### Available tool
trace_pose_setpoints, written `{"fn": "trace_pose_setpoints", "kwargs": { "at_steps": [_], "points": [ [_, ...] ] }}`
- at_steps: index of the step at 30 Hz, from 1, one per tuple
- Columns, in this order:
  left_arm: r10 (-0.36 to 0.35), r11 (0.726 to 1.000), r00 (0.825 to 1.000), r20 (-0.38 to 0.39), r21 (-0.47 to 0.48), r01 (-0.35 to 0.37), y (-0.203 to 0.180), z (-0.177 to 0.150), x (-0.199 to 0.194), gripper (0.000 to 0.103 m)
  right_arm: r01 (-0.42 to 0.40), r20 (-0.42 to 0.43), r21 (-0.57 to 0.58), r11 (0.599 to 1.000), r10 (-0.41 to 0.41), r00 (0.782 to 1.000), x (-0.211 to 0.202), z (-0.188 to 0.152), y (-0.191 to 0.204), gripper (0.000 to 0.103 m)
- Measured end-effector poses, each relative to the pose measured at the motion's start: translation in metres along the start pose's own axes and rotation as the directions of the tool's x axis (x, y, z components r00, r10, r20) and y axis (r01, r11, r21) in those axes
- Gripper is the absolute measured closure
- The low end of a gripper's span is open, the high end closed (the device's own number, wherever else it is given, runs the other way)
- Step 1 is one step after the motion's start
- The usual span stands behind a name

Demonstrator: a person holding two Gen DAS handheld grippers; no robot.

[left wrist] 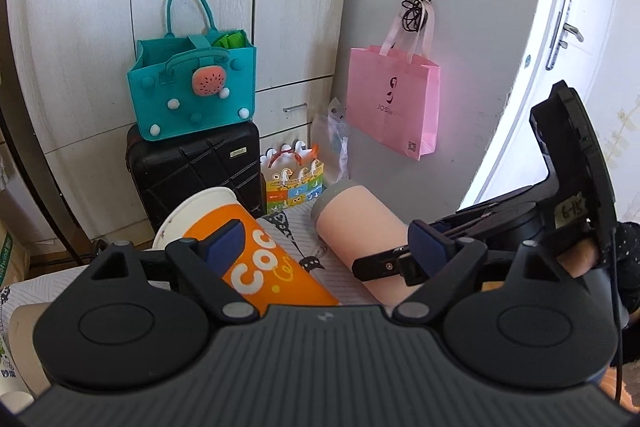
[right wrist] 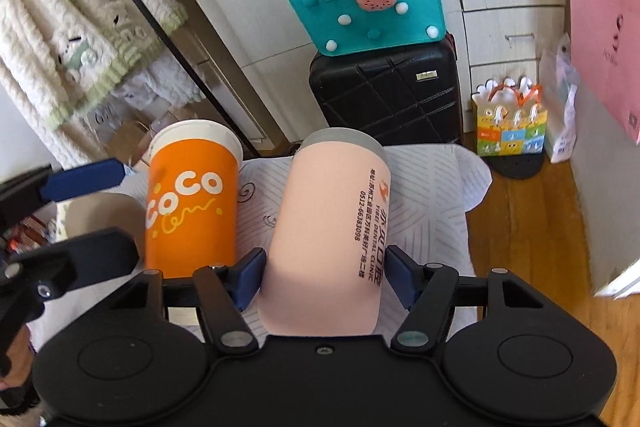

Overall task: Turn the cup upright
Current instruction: 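Lift the pink tumbler with the right tool and rotate it lid-up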

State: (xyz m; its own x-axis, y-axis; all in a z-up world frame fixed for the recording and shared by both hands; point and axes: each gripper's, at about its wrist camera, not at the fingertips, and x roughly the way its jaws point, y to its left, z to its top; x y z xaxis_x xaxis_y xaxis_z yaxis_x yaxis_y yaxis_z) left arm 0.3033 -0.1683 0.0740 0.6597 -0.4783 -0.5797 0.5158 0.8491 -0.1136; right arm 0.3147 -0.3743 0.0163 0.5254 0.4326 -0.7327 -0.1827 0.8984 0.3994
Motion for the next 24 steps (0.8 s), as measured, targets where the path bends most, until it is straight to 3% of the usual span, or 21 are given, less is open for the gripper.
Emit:
{"fn": "trace_pose_setpoints", "kwargs": {
  "at_steps": [10, 24],
  "points": [
    [-0.052, 0.999, 0.999, 0.002, 0.002, 0.052, -0.020, -0.013, -0.028, 0.015, 0.006, 0.041, -0.015, 1.000, -0.005, 0.999, -0.038, -0.032, 0.020, 0.035],
    [-0.100, 0.995, 0.994, -0.038, 0.019, 0.101, -0.042, -0.051, -0.079, 0.014, 0.018, 0.039, -0.009, 1.000, -0.018, 0.999, -0.084, -0.102, 0.053, 0.035]
  ]
}}
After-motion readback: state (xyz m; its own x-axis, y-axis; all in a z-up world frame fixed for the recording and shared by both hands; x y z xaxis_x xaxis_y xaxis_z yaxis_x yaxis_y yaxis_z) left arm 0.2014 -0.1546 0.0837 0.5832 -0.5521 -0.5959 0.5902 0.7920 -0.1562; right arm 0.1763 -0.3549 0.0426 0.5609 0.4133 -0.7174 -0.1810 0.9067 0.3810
